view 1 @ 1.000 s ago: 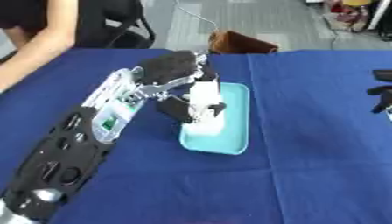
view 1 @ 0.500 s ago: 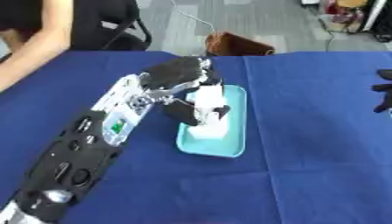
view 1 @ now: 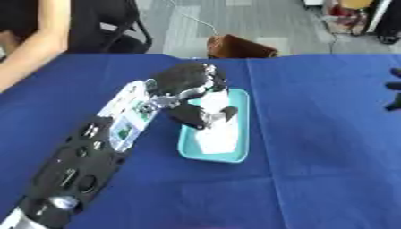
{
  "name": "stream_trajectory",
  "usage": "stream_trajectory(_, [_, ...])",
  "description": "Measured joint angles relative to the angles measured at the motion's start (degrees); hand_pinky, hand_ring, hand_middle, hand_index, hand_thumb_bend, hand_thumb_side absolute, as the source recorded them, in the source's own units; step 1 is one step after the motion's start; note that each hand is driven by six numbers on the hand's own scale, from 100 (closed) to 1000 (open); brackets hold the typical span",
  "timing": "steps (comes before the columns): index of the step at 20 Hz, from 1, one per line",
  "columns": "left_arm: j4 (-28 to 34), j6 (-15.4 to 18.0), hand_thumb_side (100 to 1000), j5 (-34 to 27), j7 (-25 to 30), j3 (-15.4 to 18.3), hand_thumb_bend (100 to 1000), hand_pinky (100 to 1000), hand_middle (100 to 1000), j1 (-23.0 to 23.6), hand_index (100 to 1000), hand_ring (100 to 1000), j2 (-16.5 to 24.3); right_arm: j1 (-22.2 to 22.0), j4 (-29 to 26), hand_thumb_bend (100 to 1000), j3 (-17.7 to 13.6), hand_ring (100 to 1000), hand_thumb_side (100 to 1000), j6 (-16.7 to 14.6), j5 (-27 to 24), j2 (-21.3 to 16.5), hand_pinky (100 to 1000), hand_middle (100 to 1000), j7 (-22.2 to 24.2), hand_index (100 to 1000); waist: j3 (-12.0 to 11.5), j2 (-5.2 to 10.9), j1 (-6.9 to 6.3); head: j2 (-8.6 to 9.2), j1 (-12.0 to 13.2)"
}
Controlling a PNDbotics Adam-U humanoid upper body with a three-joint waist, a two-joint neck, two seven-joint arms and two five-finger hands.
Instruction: Pick up objects on the table and place them in the box.
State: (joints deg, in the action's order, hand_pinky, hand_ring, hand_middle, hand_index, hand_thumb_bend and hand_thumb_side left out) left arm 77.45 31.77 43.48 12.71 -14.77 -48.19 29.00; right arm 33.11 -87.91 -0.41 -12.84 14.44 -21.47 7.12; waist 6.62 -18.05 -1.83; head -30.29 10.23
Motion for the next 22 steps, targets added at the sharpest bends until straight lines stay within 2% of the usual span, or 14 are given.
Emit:
stream_trajectory(1, [-0.12, 0.07, 1000, 0.55, 0.42, 0.0, 409, 563, 740, 0.0, 752, 672, 0.0, 0.0, 0.0, 100, 0.0, 891, 723, 0.0, 0.03, 0.0, 742, 919, -0.37, 925, 0.0, 0.0, 0.01, 0.06, 0.0])
stream_trajectory(3, [-0.48, 0.32, 1000, 1.62, 1.24, 0.0, 444, 615, 775, 0.04, 777, 732, -0.02, 0.0, 0.0, 100, 0.0, 891, 725, -0.03, 0.1, 0.0, 743, 919, -0.95, 923, 0.0, -0.01, 0.03, 0.1, 0.0])
stream_trajectory(14, [-1.54, 1.02, 1000, 4.41, 2.37, 0.33, 482, 698, 817, 0.39, 792, 788, -0.07, 0.0, 0.0, 100, 0.0, 887, 729, -0.15, 0.35, 0.0, 744, 916, -1.5, 923, -0.04, -0.02, 0.09, 0.12, 0.0])
stream_trajectory(22, [-1.7, 1.29, 1000, 5.48, 2.06, 0.36, 487, 713, 825, 0.53, 798, 798, -0.54, 0.0, 0.0, 100, 0.0, 886, 730, -0.17, 0.35, 0.01, 745, 914, -1.48, 922, -0.19, -0.02, 0.1, 0.12, 0.0])
